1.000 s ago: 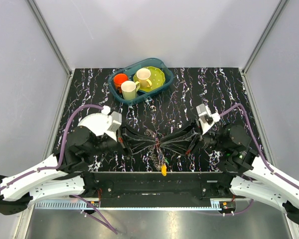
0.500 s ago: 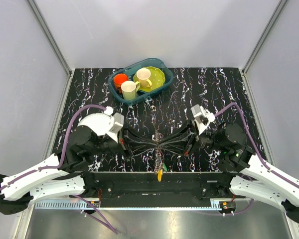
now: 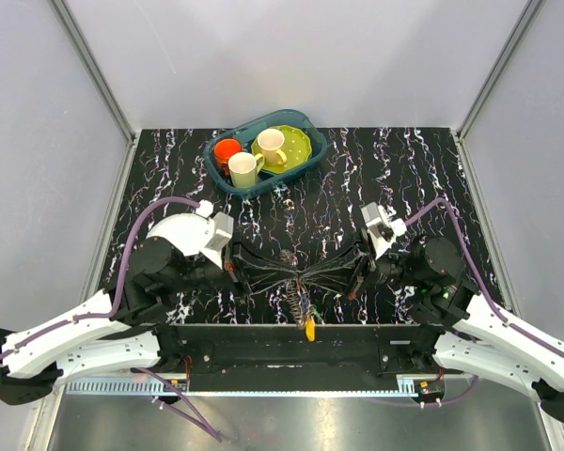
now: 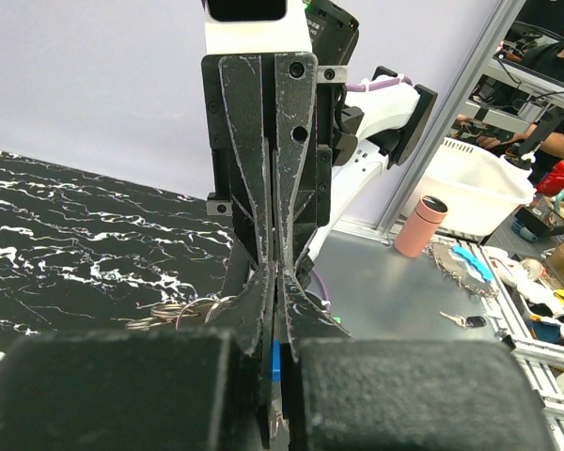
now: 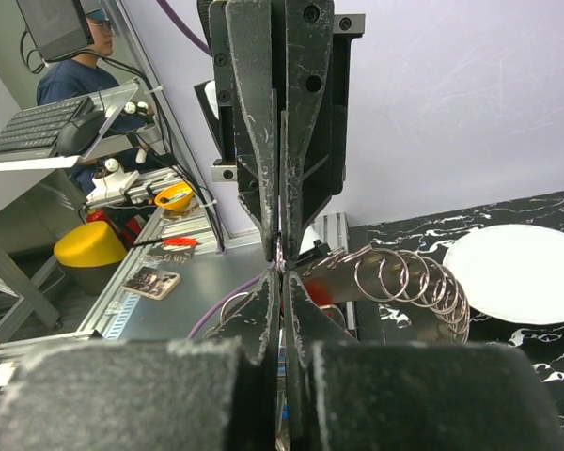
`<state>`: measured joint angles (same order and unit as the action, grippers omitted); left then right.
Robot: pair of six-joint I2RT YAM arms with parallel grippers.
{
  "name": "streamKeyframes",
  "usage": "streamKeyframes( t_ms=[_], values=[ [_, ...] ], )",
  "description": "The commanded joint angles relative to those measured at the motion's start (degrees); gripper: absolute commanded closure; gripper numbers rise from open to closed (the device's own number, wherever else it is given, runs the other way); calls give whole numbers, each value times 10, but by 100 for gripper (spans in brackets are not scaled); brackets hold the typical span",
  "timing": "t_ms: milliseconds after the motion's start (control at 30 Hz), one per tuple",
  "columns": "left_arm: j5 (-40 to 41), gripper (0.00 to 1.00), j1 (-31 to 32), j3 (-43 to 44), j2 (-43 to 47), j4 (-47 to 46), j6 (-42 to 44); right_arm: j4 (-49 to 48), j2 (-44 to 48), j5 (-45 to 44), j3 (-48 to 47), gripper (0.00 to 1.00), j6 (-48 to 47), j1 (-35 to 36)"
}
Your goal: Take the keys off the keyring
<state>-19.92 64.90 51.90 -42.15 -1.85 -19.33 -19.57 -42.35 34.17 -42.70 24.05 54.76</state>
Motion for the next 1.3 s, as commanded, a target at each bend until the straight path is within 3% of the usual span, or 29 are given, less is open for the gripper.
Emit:
streamKeyframes(
  t_ms=[0,33,167,200,400,567,667,900,1267],
  values=[
    [1,100,1,14,-3,-55,3,17,9,11,-31,100,-39,2],
    [8,100,2,28,-4,-38,18,36,9,13,-38,100,-50,3],
    [77,65,2,60,13,86,59,226,2,11,-109,100,-115,3],
    [80,60,2,60,25,97,76,257,2,6,-120,100,-142,1],
    [116,48,2,56,66,159,104,473,-33,-34,-233,100,-202,2],
    [84,44,2,52,52,164,112,621,-105,-20,-335,100,-210,2],
    [11,42,2,76,16,181,120,626,-107,-4,-346,100,-201,2],
    [-53,42,2,80,-37,179,105,633,-122,23,-361,100,-166,2],
    [-42,52,2,100,-57,197,71,685,-196,83,-404,100,-201,2]
  ],
)
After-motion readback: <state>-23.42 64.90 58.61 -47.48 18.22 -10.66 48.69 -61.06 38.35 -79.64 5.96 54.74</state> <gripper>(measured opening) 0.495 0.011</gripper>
